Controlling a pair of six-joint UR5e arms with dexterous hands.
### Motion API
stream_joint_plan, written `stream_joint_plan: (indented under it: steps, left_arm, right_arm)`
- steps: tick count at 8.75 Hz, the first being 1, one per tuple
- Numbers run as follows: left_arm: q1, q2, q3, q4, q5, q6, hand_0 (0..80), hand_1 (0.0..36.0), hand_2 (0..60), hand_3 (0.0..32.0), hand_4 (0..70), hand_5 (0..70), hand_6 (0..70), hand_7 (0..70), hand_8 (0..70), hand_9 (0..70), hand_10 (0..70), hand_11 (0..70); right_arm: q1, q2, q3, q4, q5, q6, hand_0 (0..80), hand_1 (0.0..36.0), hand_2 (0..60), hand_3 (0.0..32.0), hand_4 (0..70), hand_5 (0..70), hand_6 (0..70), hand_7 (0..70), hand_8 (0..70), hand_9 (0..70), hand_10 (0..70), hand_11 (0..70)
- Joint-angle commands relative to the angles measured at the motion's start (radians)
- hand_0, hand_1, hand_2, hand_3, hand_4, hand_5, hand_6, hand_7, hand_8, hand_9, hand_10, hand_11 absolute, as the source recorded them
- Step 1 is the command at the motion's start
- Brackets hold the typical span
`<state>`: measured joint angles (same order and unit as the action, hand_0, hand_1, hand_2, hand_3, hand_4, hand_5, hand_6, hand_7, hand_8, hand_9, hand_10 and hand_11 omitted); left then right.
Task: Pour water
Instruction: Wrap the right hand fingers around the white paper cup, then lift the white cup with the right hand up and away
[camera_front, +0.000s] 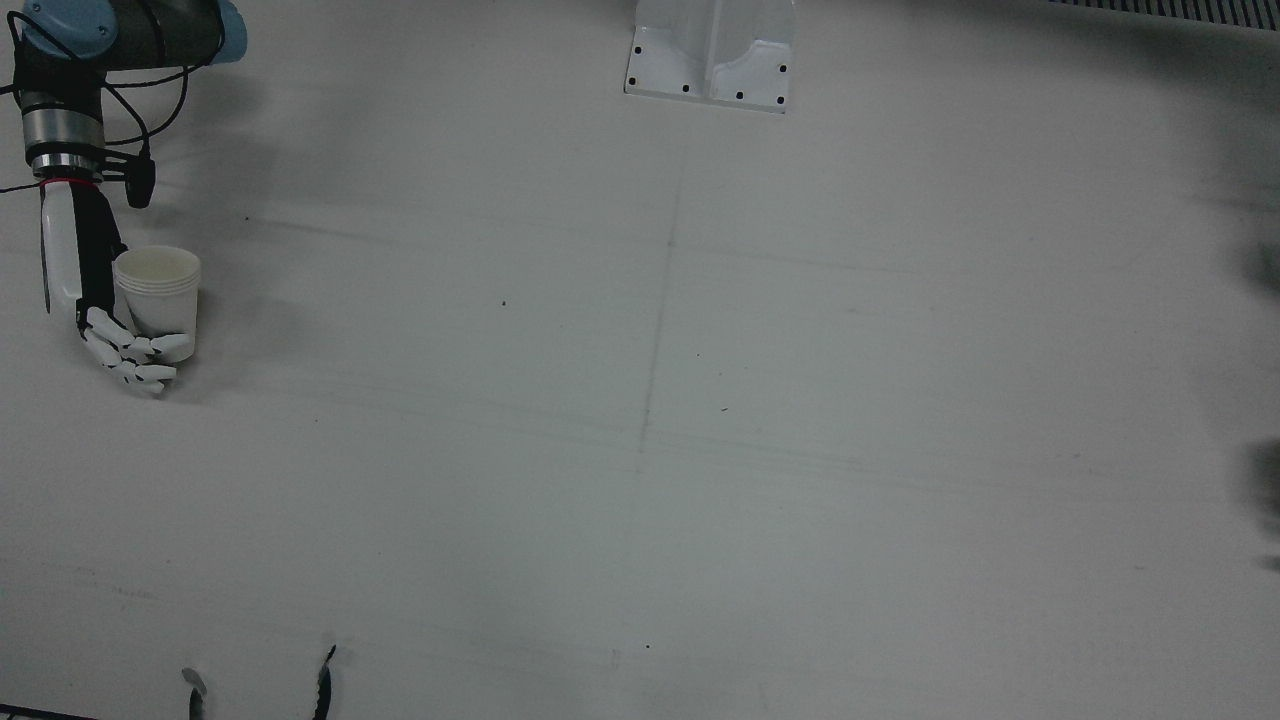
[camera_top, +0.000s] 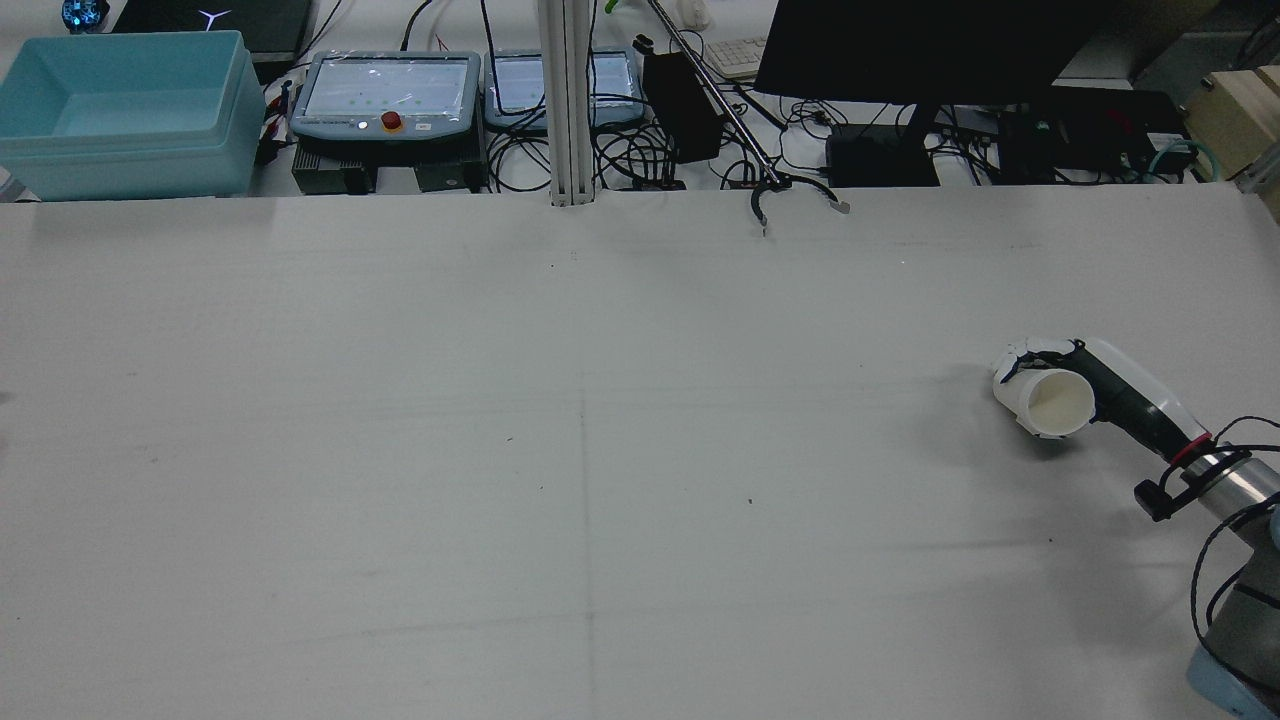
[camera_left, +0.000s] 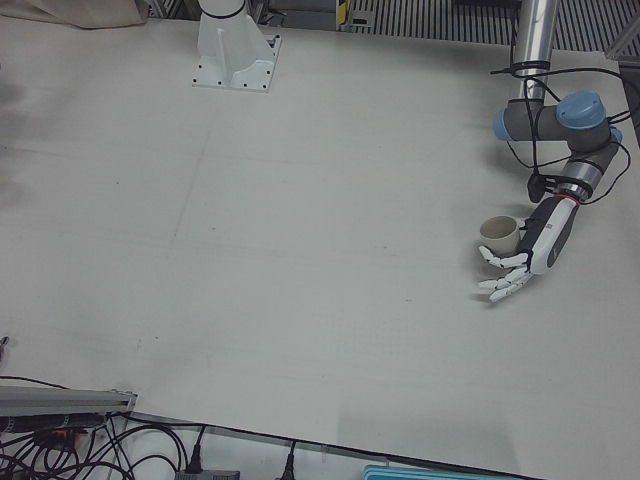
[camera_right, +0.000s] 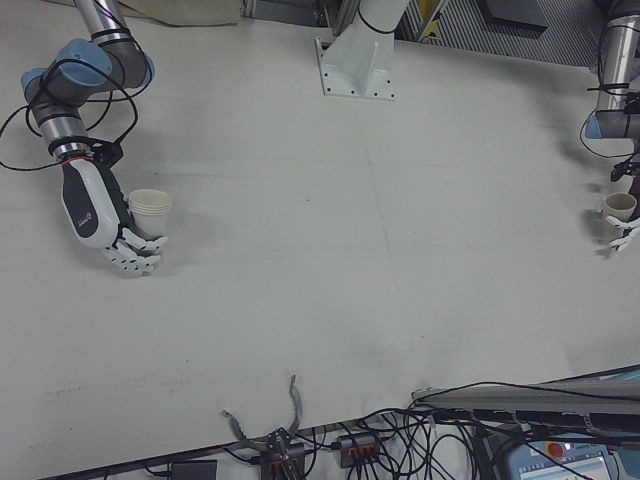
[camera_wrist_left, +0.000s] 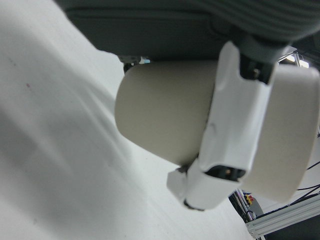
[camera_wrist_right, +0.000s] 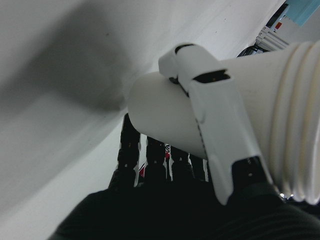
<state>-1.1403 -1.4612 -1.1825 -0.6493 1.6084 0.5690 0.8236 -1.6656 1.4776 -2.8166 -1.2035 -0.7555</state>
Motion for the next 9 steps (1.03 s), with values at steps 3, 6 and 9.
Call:
stream_joint_plan:
  steps: [3,6,9]
  left_arm:
    - [0.001,0.016,-0.150,0.124,0.007,0.003,80.0,36.0,60.0,0.0,70.0,70.0,24.7,21.9,13.6,12.6,10.3,18.1]
    - [0.004,0.015,-0.297,0.264,0.054,0.005,80.0,36.0,60.0,0.0,70.0,70.0,26.2,22.1,13.8,12.5,9.6,17.1]
    - [0.004,0.013,-0.516,0.455,0.108,0.003,80.0,36.0,60.0,0.0,70.0,70.0,27.5,22.2,14.2,12.6,9.6,17.1]
  right_arm:
    - [0.014,-0.117,0.165,-0.027,0.032,0.072,80.0,36.0,60.0,0.0,45.4,50.1,50.9,61.3,47.2,62.6,44.2,65.5]
    - [0.061,-0.080,0.165,-0.137,0.024,0.360,80.0,36.0,60.0,0.0,49.1,50.4,55.8,61.8,48.0,62.6,43.8,65.0]
    - [0.196,0.009,0.173,-0.170,0.022,0.499,80.0,36.0,60.0,0.0,60.5,56.7,61.0,65.5,47.9,61.7,41.4,61.7]
